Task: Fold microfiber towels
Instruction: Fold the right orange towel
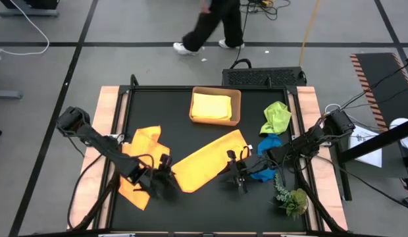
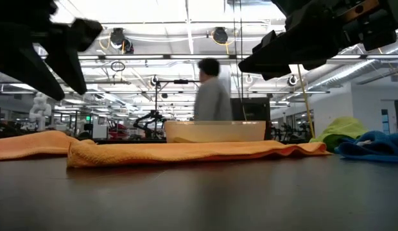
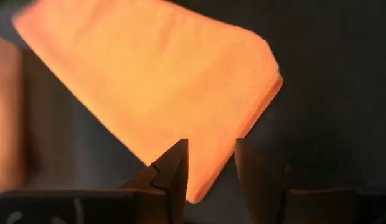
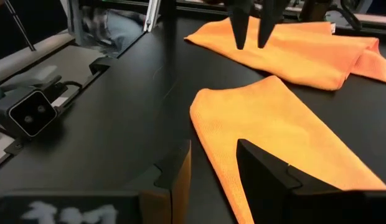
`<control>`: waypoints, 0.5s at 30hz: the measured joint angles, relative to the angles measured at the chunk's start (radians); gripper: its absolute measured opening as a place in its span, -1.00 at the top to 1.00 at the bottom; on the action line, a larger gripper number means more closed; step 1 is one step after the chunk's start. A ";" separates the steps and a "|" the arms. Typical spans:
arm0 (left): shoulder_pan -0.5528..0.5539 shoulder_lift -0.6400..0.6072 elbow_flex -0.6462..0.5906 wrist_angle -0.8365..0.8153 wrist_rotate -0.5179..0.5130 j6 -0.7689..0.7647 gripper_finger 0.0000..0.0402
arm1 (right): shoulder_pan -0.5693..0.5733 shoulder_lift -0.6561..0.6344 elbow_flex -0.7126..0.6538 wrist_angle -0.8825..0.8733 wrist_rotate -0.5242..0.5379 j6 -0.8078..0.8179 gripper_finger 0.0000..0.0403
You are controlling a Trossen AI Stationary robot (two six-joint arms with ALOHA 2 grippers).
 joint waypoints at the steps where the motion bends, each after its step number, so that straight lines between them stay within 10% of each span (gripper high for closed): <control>1: -0.019 0.000 0.000 -0.011 -0.040 0.010 0.34 | -0.001 0.000 0.000 0.006 0.000 -0.004 0.40; 15: -0.023 0.001 0.000 -0.108 -0.102 -0.019 0.34 | -0.002 0.000 0.000 0.028 -0.002 -0.021 0.40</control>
